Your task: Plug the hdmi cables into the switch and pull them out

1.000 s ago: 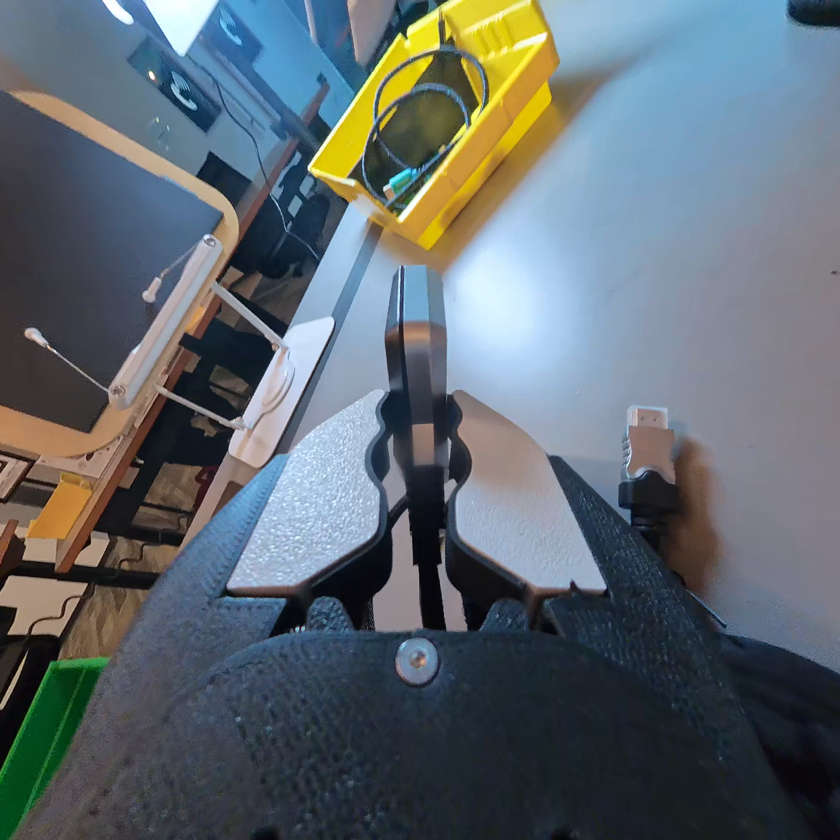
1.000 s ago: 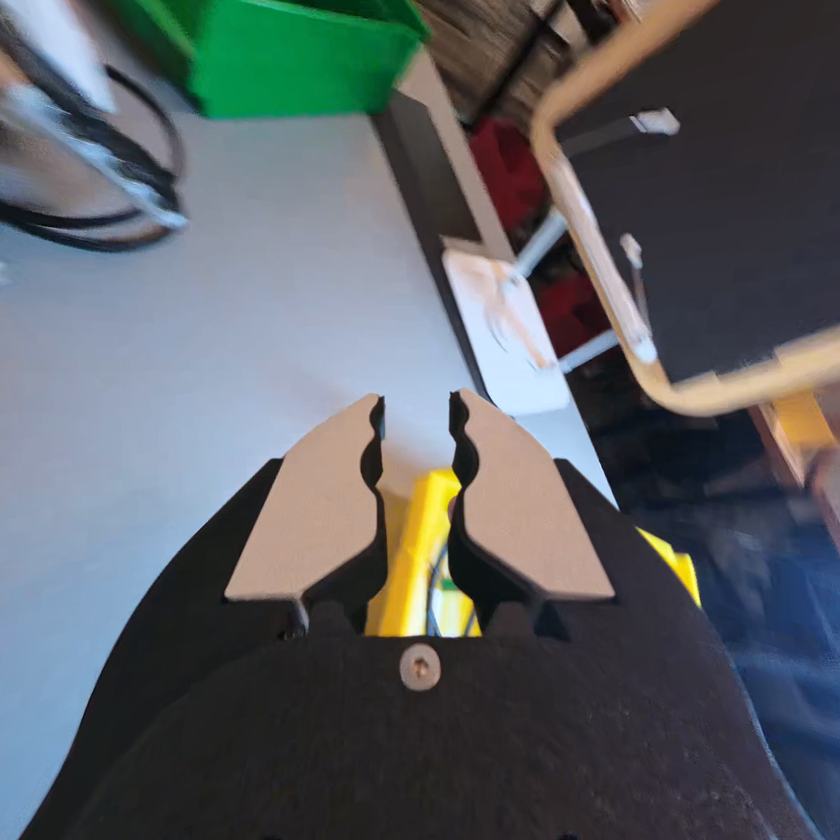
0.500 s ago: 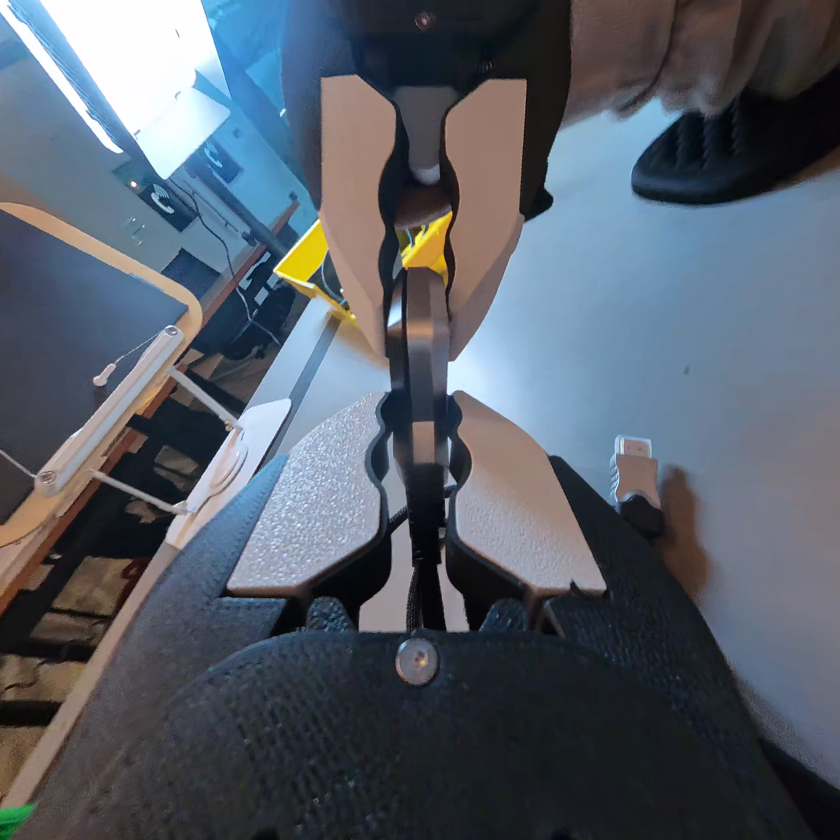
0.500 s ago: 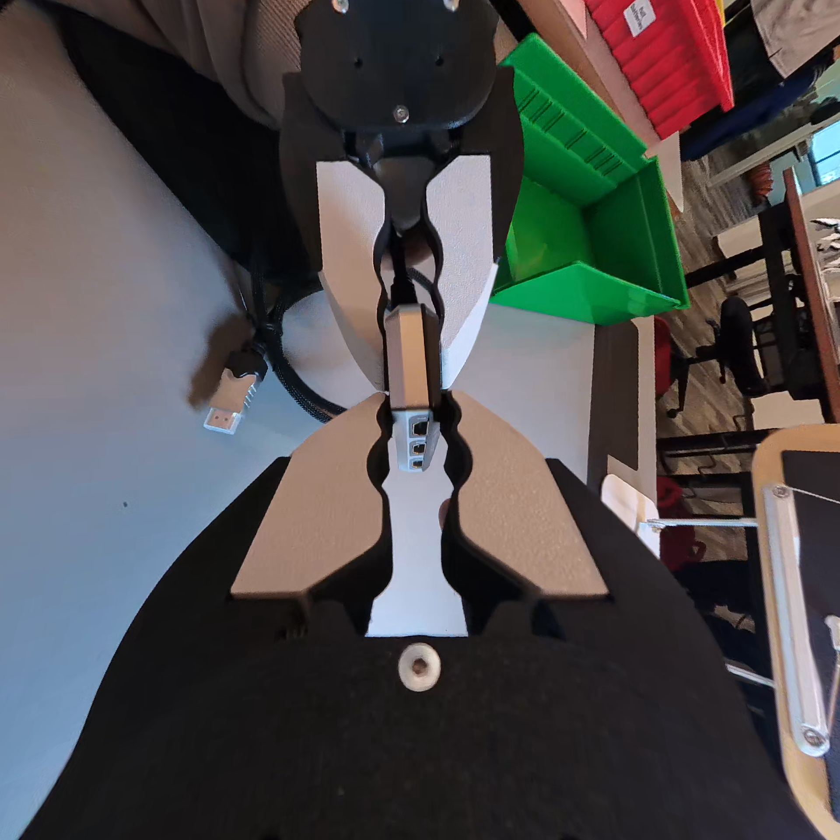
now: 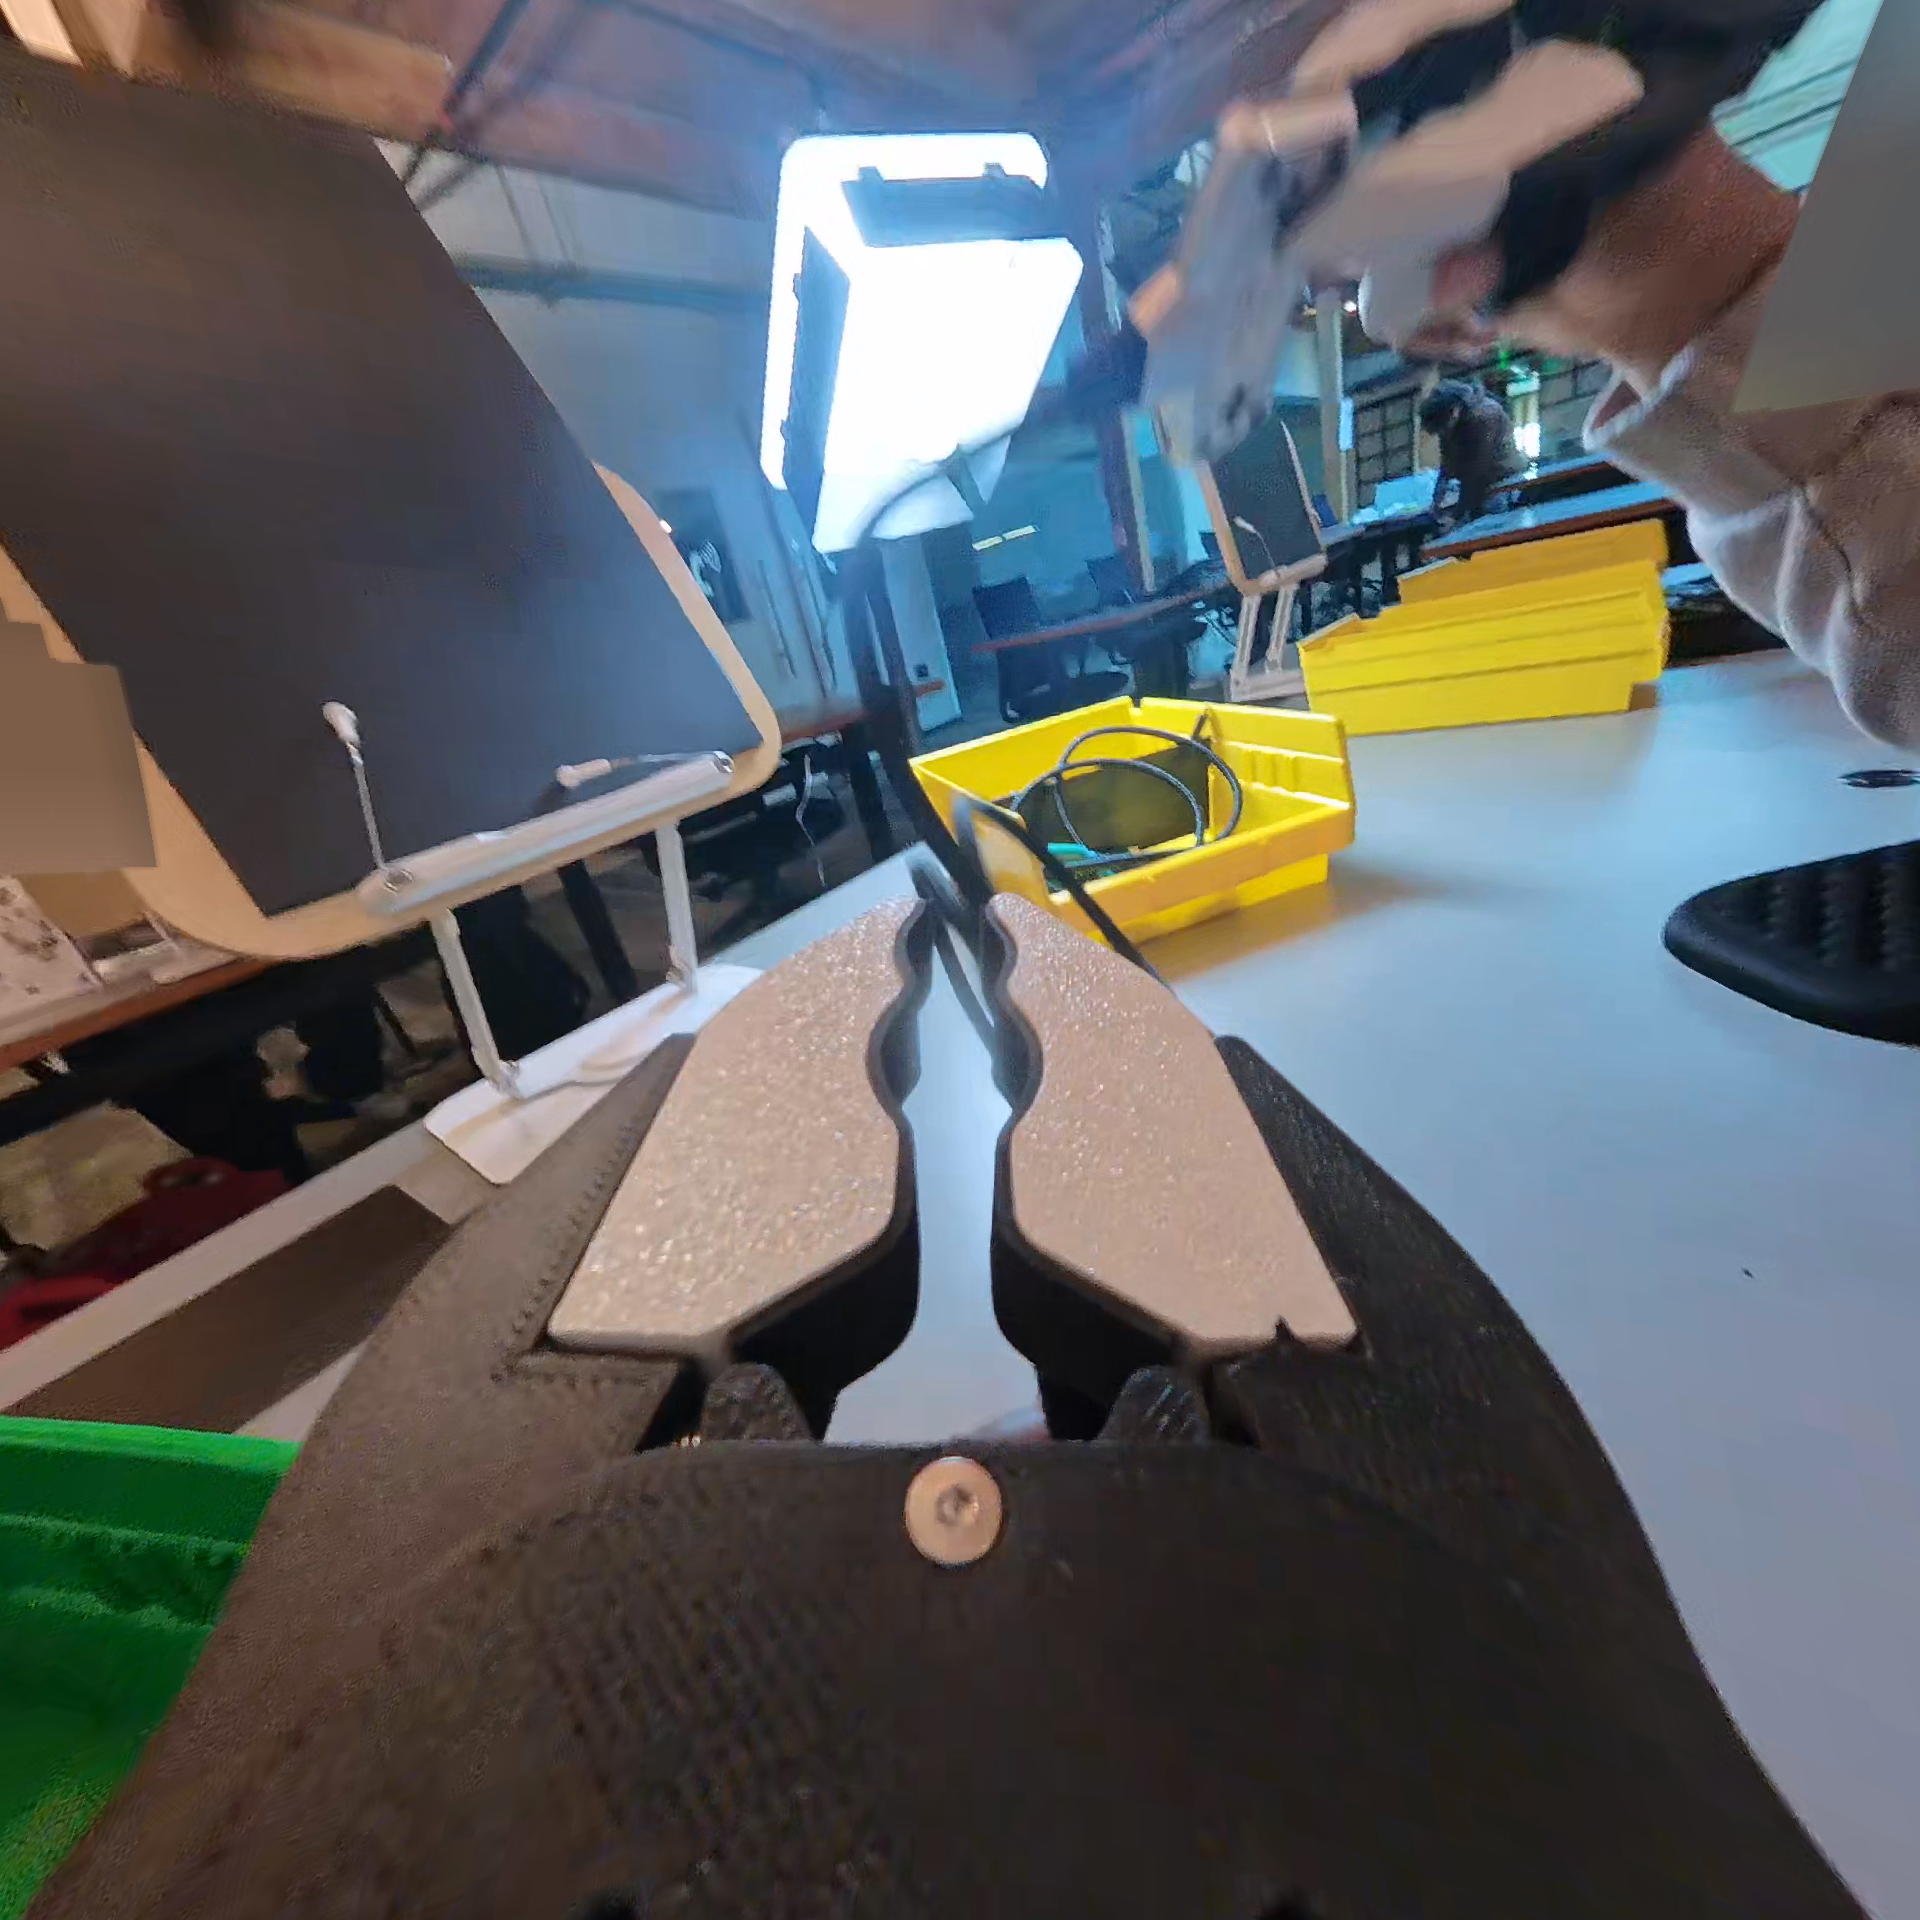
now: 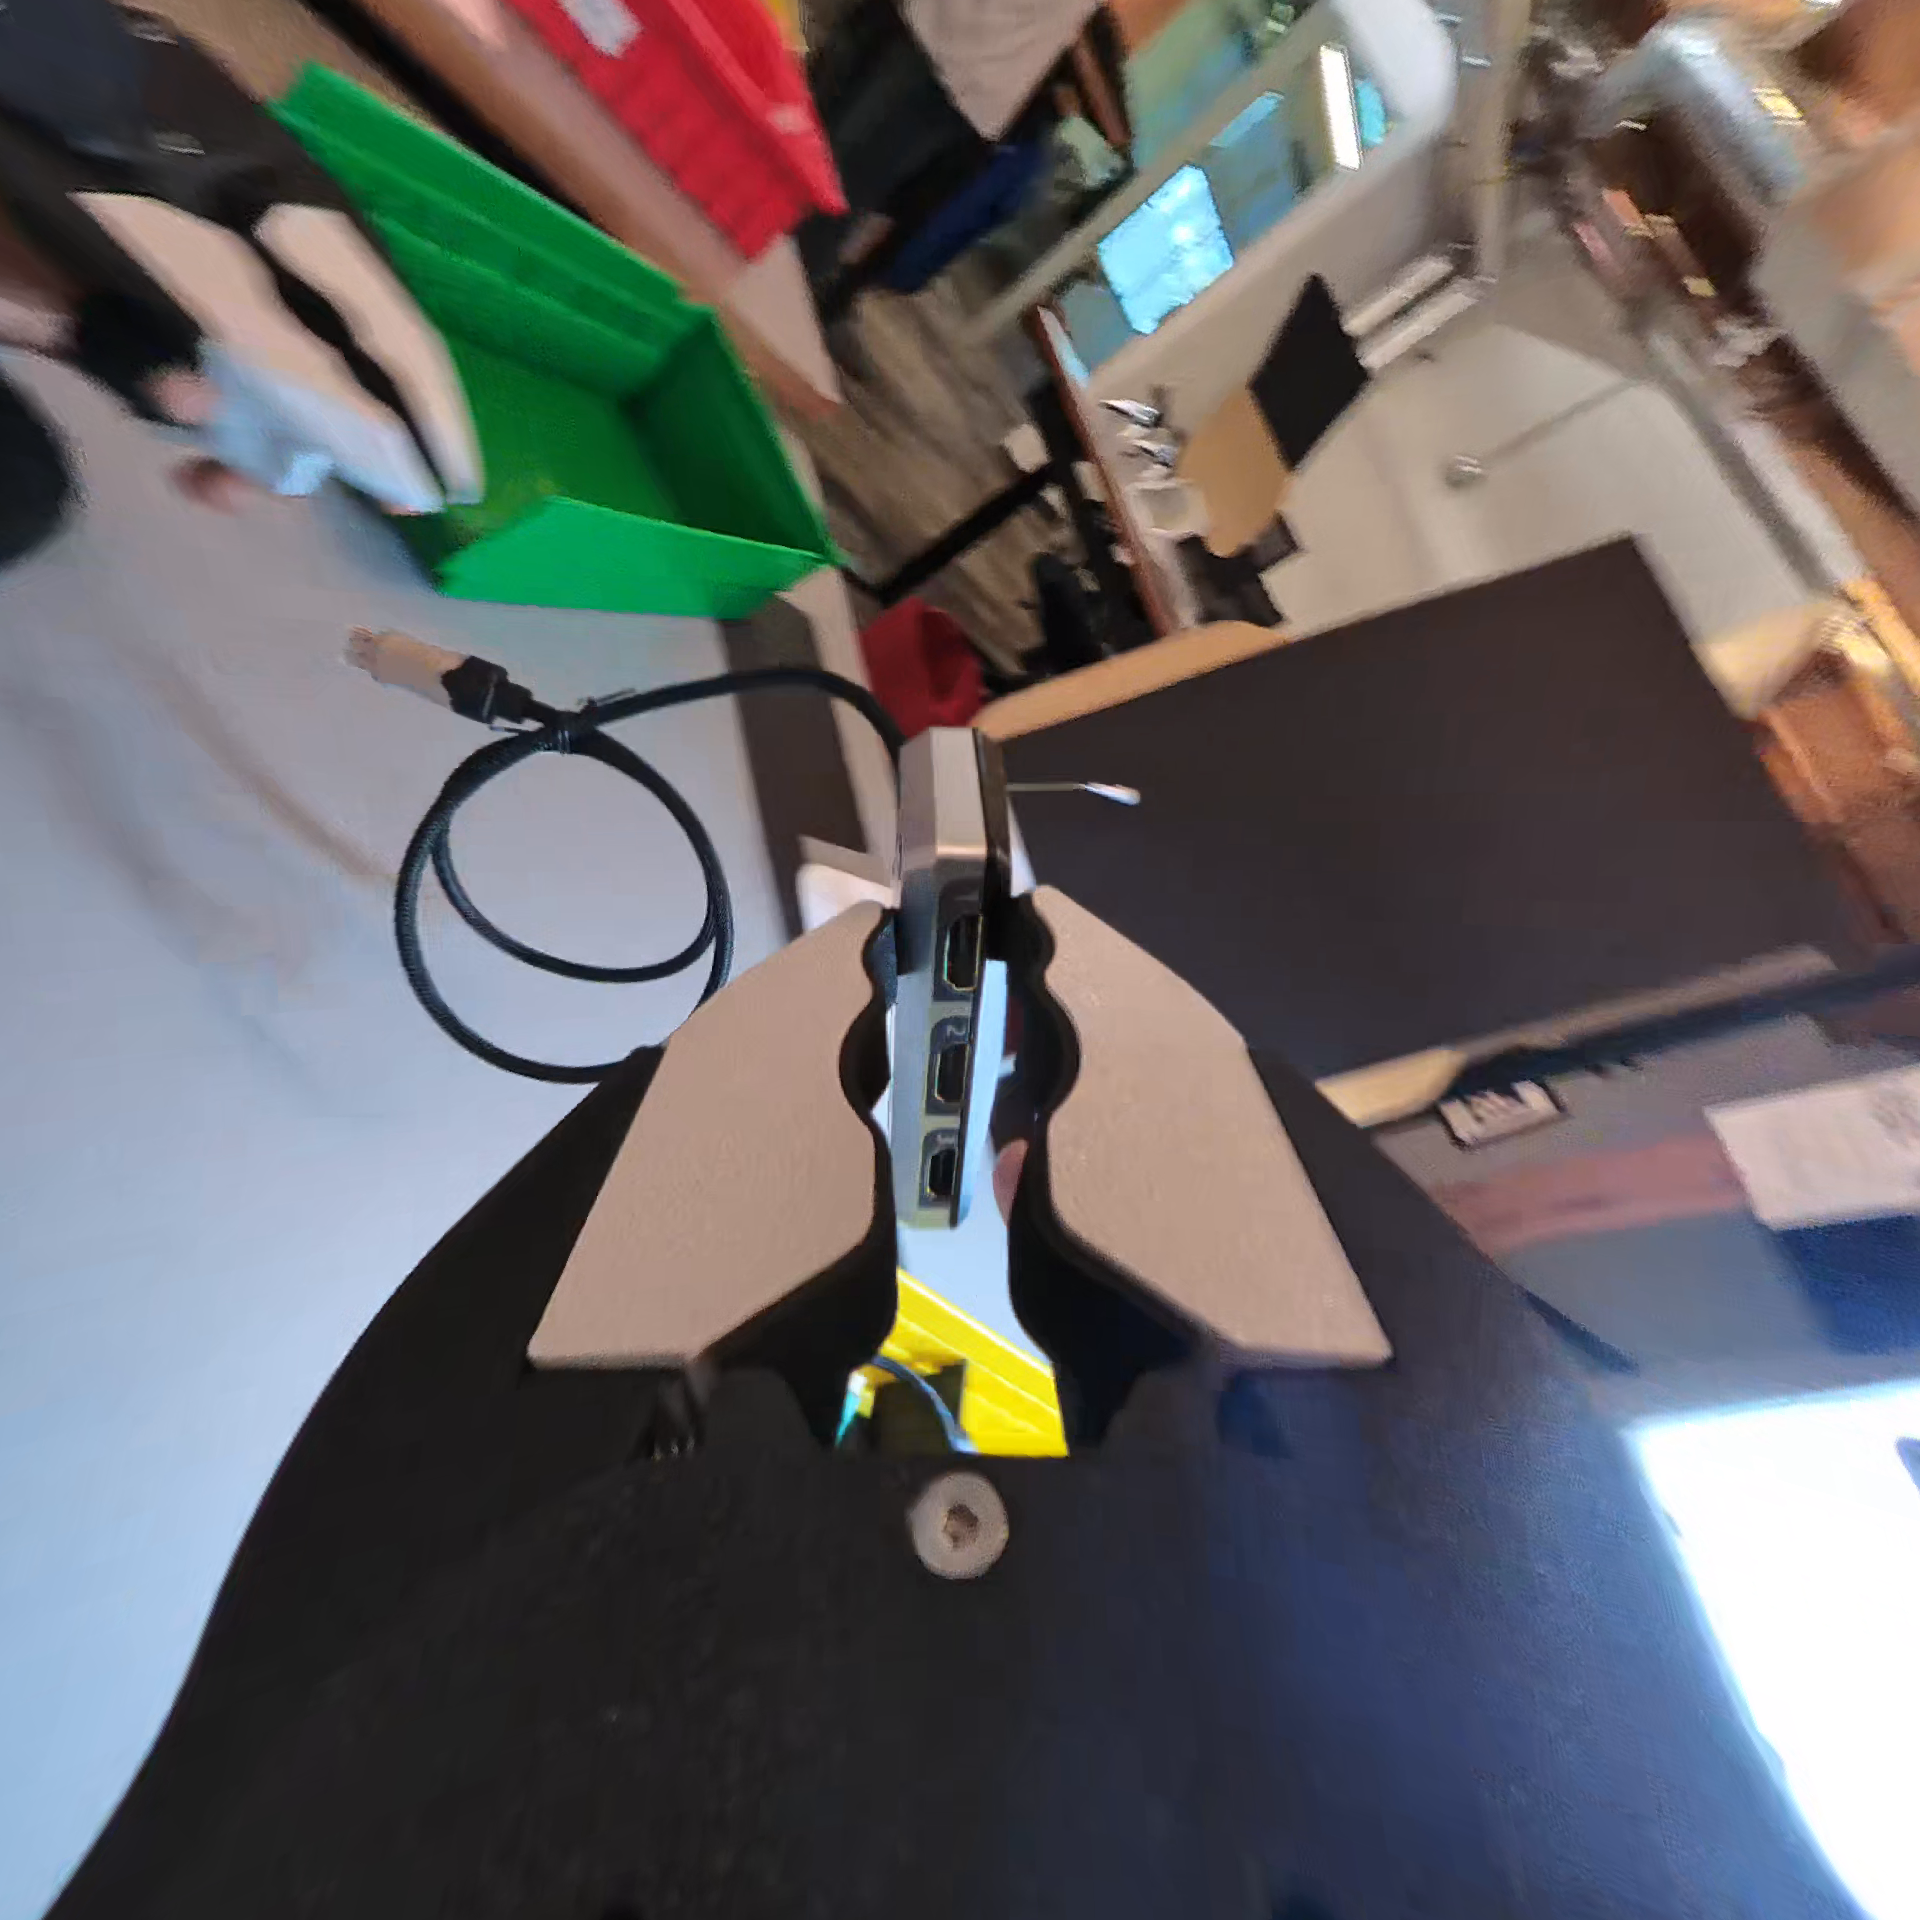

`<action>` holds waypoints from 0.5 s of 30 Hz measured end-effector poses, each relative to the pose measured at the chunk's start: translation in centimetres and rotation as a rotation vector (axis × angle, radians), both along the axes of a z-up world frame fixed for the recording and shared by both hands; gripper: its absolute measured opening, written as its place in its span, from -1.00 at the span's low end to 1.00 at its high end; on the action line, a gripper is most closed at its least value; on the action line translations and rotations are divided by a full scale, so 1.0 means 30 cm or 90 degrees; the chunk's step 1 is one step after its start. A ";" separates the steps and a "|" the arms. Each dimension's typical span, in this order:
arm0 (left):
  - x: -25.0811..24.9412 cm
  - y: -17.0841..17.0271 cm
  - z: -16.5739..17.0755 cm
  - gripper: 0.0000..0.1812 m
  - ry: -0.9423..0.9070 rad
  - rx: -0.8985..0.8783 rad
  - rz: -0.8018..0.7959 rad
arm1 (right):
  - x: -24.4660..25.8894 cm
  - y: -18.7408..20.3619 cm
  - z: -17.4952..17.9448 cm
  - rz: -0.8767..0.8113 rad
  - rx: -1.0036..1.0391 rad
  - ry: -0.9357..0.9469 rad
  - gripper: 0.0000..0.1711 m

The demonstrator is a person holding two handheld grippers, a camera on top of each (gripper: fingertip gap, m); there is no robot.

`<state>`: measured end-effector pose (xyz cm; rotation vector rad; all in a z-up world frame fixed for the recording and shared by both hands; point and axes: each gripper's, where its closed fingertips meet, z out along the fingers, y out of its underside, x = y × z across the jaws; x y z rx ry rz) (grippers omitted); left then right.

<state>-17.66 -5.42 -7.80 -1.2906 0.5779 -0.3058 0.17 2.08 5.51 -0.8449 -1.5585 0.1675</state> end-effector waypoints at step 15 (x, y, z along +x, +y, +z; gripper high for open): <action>-0.025 0.038 -0.051 -1.00 0.010 -0.062 0.044 | 0.386 0.782 0.346 -0.515 0.157 0.011 -0.77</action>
